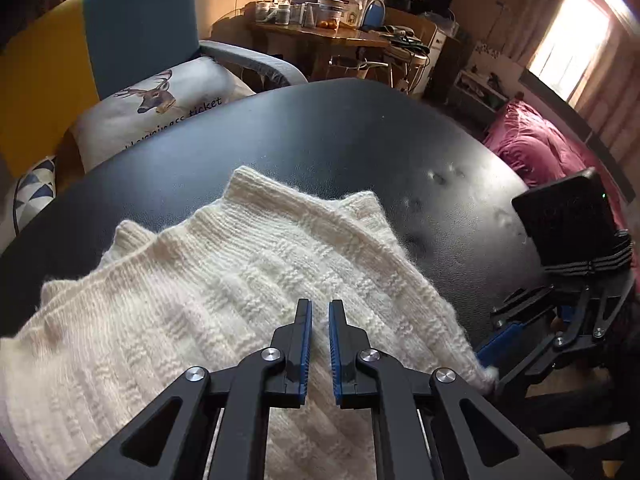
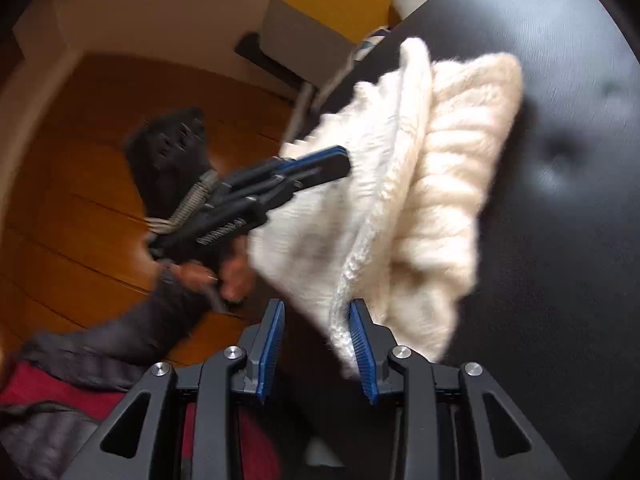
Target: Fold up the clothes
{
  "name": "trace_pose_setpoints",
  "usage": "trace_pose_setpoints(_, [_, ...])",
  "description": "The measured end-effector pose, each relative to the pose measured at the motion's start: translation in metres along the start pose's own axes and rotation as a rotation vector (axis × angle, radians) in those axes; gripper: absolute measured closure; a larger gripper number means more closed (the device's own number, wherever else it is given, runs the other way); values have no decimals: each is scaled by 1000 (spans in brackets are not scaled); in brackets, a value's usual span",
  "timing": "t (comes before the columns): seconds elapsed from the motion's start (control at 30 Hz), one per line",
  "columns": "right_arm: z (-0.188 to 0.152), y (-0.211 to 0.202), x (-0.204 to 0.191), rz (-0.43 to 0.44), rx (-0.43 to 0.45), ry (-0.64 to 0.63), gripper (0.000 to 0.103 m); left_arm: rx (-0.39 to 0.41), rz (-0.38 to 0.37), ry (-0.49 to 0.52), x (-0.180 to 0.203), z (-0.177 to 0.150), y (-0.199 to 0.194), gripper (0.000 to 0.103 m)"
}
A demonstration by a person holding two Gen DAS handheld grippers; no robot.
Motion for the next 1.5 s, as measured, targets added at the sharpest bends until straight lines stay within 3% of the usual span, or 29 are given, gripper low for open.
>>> trace_pose_setpoints(0.13, [11,-18,7,-18,48,24,68,8,-4,-2,-4,6,5,96])
trace_pose_setpoints(0.2, [8,-18,9,18,26,46,67,10,-12,-9,-6,10,8,96])
trace_pose_setpoints(0.4, [-8,39,-6,126,-198,39,66,10,-22,1,-4,19,19,96])
trace_pose_setpoints(0.5, [-31,53,-15,156,-364,34,66,-1,-21,16,-2,22,27,96])
trace_pose_setpoints(0.6, [-72,53,-10,67,-553,54,67,-50,-49,3,3,14,38,96])
trace_pose_setpoints(0.63, [-82,48,-8,59,-567,75,75,-52,-59,1,7,10,39,96])
trace_pose_setpoints(0.67, [-88,45,-7,53,-567,87,75,-52,-69,-1,11,6,40,96])
trace_pose_setpoints(0.8, [-102,33,-10,36,-505,96,75,-63,-55,3,23,6,46,96])
trace_pose_setpoints(0.87, [-108,26,-12,13,-478,97,74,-89,-78,-53,19,9,53,94])
trace_pose_setpoints(0.97, [-105,4,-19,-94,-414,60,67,-75,-131,-155,8,14,42,94])
trace_pose_setpoints(1.1, [-63,-16,-48,-255,-214,-99,66,7,-131,-250,-19,10,8,94])
trace_pose_setpoints(1.23, [-5,8,-57,-369,1,-216,66,38,-56,-290,-49,-10,-10,94])
trace_pose_setpoints(1.3, [15,26,-44,-447,58,-207,66,37,-15,-311,-64,-24,-13,94])
trace_pose_setpoints(1.4, [25,27,0,-648,68,-112,70,-9,36,-349,-84,-49,1,94])
trace_pose_setpoints(1.5, [22,18,7,-660,126,-89,71,-1,-25,-420,-88,-62,7,94])
Point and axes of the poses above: each gripper's, at about its wrist camera, not at the fingertips, and y roughly the way its jaws point, x to its right, z to its top, the point moved 7 cm from there along y, roughly the way its jaws point, and after that the axes turned 12 degrees about z, right-handed, at the moved point
